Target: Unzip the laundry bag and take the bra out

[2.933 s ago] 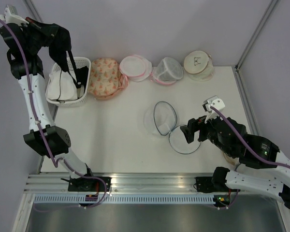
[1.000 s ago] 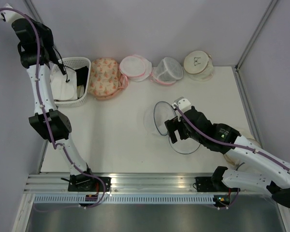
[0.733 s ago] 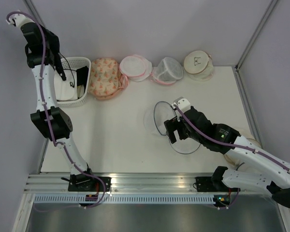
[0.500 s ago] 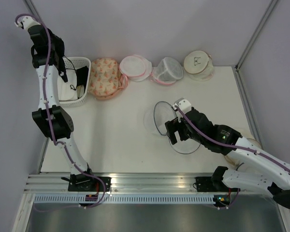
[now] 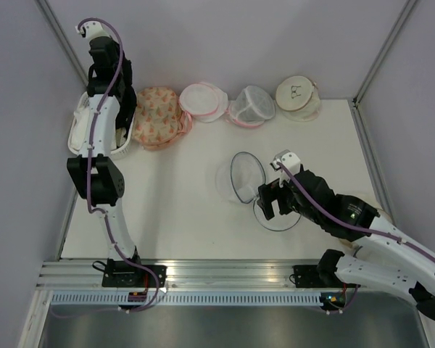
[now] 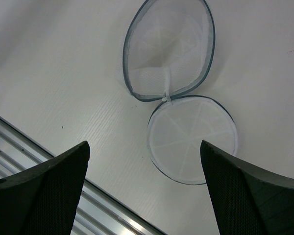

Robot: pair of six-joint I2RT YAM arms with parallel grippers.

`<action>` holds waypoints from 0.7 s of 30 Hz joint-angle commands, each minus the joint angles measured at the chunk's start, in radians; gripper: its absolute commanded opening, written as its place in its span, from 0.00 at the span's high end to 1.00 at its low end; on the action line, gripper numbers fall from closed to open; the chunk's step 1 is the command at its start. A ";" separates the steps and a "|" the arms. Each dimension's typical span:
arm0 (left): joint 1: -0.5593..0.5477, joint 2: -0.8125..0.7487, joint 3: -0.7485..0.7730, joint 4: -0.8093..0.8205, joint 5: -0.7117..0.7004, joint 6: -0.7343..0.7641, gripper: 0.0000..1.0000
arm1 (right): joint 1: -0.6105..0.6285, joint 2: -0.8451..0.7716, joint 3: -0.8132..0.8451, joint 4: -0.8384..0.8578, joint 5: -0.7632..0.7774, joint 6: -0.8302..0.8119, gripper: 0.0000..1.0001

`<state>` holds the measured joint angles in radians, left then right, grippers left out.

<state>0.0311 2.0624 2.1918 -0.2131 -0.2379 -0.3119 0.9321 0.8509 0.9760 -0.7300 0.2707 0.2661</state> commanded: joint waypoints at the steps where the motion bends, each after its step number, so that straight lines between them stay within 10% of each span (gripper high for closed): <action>1: 0.030 0.045 -0.030 0.047 -0.097 0.073 0.98 | -0.003 -0.006 -0.003 -0.005 0.022 0.010 0.02; 21: 0.193 0.226 -0.179 0.026 -0.034 -0.113 0.98 | -0.015 0.122 0.013 0.046 -0.037 0.016 0.02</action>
<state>0.2287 2.2402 2.0121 -0.1856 -0.3241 -0.3565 0.9199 0.9710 0.9745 -0.7166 0.2520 0.2665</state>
